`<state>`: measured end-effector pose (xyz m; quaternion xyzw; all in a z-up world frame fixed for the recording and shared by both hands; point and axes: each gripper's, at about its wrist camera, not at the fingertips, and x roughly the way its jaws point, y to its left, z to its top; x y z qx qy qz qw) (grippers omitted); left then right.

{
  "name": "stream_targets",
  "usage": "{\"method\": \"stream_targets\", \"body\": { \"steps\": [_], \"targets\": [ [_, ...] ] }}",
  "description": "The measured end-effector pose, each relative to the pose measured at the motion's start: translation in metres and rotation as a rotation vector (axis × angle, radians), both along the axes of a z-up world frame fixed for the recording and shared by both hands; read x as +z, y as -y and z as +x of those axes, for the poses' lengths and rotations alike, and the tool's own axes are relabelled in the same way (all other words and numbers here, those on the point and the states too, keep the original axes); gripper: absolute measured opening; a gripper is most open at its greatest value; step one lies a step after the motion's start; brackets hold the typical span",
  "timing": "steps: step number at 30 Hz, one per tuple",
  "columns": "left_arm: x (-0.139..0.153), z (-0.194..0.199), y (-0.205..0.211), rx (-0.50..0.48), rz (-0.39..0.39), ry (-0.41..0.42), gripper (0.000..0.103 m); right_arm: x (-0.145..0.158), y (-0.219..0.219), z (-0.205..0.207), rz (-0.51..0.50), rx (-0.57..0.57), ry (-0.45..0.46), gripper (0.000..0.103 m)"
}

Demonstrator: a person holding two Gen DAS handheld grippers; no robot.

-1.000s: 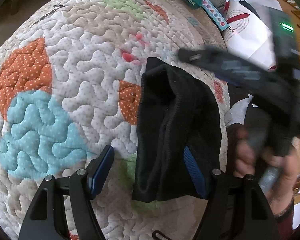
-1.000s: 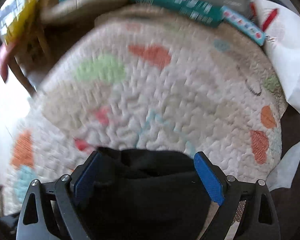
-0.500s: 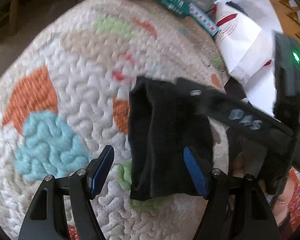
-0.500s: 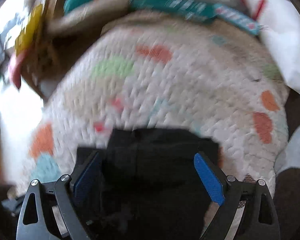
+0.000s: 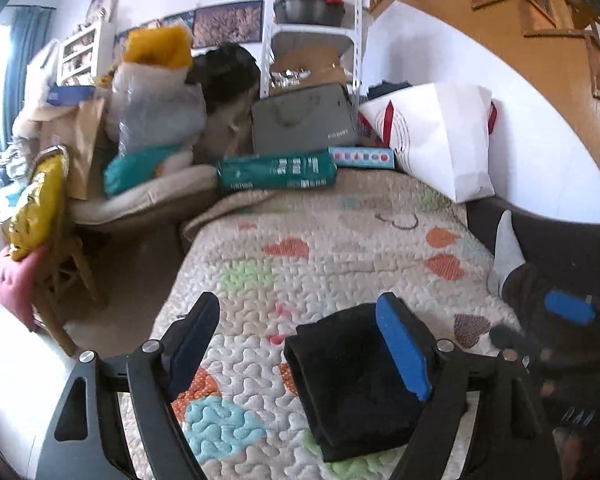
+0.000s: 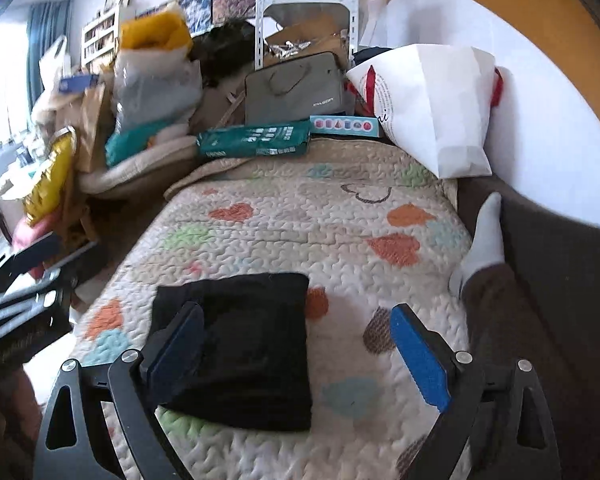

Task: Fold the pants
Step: 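Open both grippers and lift them away from the folded pants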

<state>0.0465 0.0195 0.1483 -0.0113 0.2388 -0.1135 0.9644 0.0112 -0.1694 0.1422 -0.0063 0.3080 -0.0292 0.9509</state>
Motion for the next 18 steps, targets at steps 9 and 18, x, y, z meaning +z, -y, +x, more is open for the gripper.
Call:
{"method": "stream_targets", "body": {
  "steps": [9, 18],
  "targets": [
    [0.045, -0.059, 0.013, 0.053, -0.03, 0.121, 0.103, -0.031, -0.003, -0.016, 0.047, 0.048, -0.067, 0.097],
    [0.029, -0.056, 0.022, 0.047, -0.023, -0.051, 0.103, -0.047, 0.013, -0.017, 0.172, -0.003, -0.13, 0.097]
  ]
}}
